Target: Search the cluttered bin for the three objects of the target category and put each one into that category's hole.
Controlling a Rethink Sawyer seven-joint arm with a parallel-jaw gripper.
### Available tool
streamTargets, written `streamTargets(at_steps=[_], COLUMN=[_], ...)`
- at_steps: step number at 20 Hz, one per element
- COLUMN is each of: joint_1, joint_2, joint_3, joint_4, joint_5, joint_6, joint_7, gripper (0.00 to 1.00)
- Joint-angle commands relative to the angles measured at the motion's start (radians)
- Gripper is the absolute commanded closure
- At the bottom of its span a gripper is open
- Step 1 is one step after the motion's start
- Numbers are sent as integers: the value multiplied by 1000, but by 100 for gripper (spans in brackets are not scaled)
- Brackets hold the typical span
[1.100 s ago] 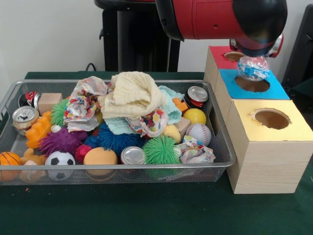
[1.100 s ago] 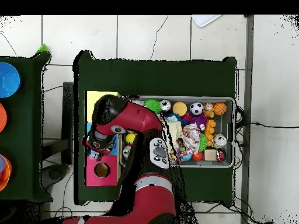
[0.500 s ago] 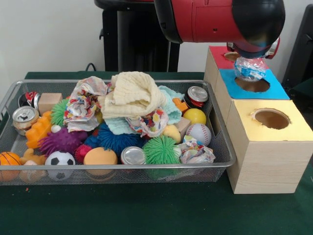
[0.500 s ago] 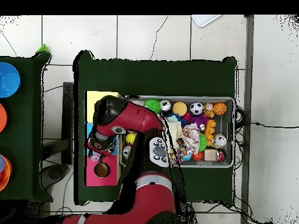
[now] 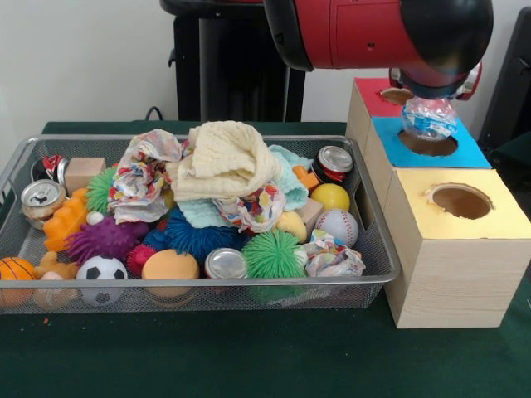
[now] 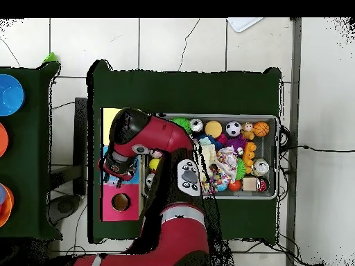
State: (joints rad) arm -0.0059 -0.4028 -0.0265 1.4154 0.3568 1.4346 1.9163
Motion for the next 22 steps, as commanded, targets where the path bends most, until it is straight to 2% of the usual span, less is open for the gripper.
streamTargets(at_steps=[1, 4, 9, 10, 15, 22], joint_1=[-2, 2, 10, 13, 3, -5], joint_2=[23, 30, 31, 30, 62, 61], joint_3=[15, 15, 7, 2, 18, 11], joint_4=[-121, -151, -153, -148, -175, -156], joint_5=[5, 10, 16, 9, -33, -55], joint_6=[164, 189, 203, 212, 212, 221], joint_7=[352, 371, 375, 374, 314, 282], gripper=[100, 100, 100, 0, 0, 0])
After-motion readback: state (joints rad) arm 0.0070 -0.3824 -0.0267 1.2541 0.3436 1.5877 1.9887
